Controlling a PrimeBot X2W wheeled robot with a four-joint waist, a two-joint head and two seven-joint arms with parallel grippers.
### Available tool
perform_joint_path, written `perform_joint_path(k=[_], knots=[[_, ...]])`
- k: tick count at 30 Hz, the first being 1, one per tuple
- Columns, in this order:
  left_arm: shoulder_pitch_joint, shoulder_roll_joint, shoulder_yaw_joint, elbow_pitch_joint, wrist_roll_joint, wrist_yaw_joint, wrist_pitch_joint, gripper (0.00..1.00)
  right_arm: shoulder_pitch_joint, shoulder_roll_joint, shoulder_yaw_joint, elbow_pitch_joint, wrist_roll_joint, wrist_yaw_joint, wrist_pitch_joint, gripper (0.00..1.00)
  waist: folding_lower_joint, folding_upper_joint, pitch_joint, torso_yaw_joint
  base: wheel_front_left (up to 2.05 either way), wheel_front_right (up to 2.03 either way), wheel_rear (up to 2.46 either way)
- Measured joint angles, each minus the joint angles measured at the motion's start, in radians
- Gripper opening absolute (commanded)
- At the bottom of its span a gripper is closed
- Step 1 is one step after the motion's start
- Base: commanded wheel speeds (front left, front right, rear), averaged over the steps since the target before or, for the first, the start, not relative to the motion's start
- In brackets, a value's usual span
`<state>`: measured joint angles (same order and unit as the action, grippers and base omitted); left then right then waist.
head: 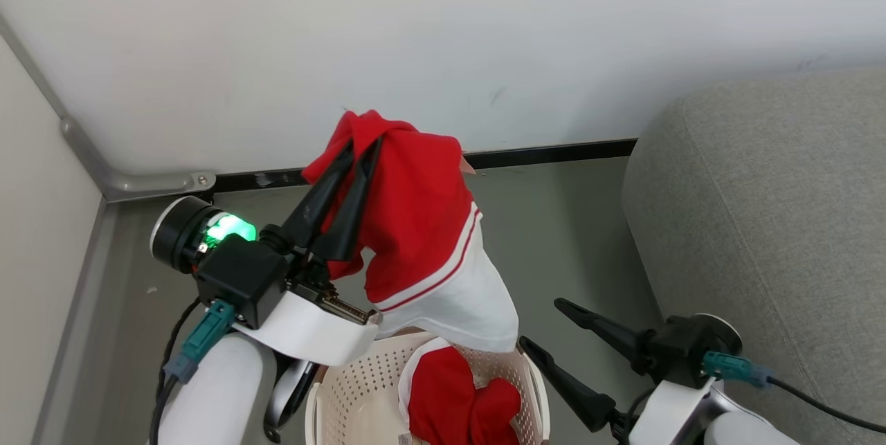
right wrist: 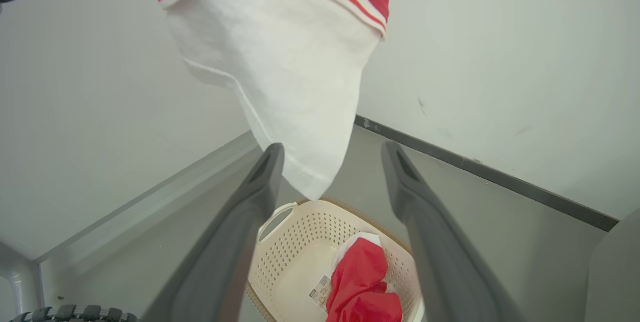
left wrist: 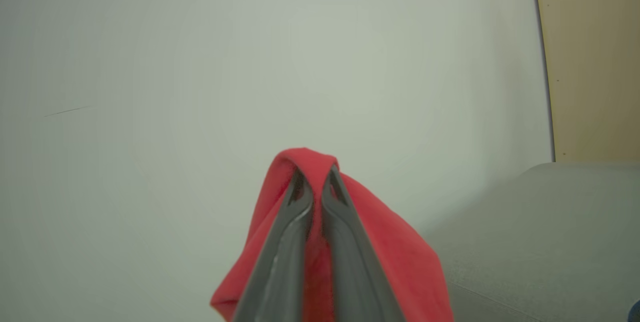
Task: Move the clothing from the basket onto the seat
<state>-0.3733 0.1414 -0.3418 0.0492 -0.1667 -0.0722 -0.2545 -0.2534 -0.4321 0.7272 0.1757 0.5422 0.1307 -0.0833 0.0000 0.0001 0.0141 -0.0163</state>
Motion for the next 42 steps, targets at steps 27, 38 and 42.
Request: perform_joint_path(k=[27, 38, 42], knots=[[0.0, -0.024, -0.107, -0.089, -0.016, -0.03, 0.098, 0.0, -0.183, 0.103, 0.062, 0.114, -0.23, 0.0, -0.093, 1.0, 0.0, 0.0, -0.005, 0.062, 0.0, 0.0, 0.0], [0.016, -0.025, -0.091, -0.096, -0.05, -0.03, 0.117, 0.0, -0.216, 0.137, 0.045, 0.159, -0.302, 0.0, -0.134, 0.0, 0.0, 0.0, 0.006, 0.06, 0.0, 0.0, 0.0], [0.035, -0.024, -0.079, -0.082, -0.062, -0.027, 0.123, 0.0, -0.21, 0.139, 0.014, 0.163, -0.288, 0.0, -0.137, 0.0, 0.0, 0.0, 0.009, 0.054, 0.0, 0.0, 0.0]])
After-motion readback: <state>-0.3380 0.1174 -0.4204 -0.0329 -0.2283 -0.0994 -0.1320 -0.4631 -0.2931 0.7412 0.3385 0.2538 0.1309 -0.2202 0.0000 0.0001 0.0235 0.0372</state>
